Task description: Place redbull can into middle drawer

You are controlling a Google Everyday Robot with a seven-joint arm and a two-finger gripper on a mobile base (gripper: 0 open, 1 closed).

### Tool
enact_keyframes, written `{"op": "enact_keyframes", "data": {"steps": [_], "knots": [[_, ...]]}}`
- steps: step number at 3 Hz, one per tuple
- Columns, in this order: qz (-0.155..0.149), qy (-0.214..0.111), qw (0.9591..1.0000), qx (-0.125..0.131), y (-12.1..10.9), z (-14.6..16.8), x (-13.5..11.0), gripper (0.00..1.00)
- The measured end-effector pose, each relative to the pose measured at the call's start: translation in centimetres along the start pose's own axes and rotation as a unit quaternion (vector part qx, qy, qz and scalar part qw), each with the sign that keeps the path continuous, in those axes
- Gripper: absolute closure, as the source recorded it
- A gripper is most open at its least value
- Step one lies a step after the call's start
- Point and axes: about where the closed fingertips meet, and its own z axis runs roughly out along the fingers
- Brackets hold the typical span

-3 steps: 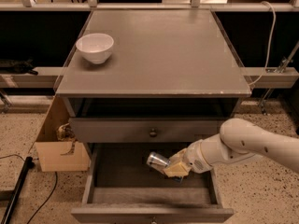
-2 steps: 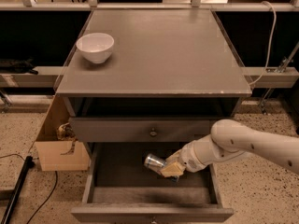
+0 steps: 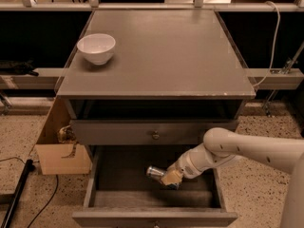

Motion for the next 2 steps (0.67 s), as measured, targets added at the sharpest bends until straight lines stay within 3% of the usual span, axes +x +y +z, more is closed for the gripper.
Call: {"op": "enact_keyframes", "data": {"steps": [2], "knots": [[-0.007, 0.008, 0.9999, 0.010, -0.25, 0.69, -0.11, 1.00]]}}
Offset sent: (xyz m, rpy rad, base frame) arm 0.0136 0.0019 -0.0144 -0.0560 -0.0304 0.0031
